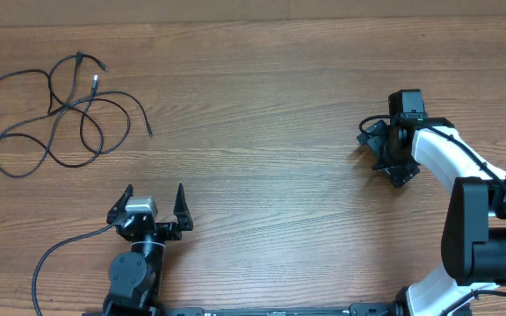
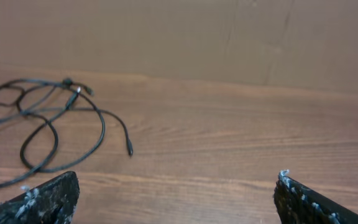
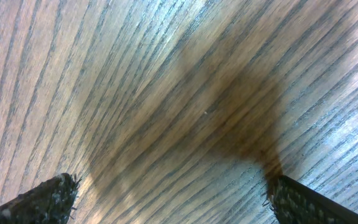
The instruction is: Untangle cables
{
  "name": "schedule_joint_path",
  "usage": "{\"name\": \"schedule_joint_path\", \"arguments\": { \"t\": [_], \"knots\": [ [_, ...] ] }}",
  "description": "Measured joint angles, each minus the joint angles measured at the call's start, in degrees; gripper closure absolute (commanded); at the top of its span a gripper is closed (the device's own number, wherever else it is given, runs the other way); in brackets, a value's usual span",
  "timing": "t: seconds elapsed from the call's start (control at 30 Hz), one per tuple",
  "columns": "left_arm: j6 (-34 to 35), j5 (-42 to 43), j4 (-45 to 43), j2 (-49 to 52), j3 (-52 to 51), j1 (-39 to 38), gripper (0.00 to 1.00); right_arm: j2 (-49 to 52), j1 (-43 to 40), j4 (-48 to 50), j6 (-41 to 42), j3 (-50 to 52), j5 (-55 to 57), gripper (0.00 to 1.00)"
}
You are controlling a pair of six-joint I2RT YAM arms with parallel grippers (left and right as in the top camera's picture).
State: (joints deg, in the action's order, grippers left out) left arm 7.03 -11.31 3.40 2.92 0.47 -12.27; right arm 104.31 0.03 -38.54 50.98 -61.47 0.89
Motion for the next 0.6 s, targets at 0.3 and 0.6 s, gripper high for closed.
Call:
{"name": "schedule_joint_path", "arguments": {
  "t": [0.3, 0.6],
  "knots": [
    [-1.64, 0.20, 0.07, -1.84, 0.00, 0.00, 0.01, 0.00, 0.00, 0.02, -0.02, 0.00, 0.02, 0.00],
    [-2.78, 0.26, 0.07, -2.05, 0.00, 0.07, 0.00, 0.00, 0.00, 0.02, -0.02, 0.00, 0.00, 0.00]
  ]
}}
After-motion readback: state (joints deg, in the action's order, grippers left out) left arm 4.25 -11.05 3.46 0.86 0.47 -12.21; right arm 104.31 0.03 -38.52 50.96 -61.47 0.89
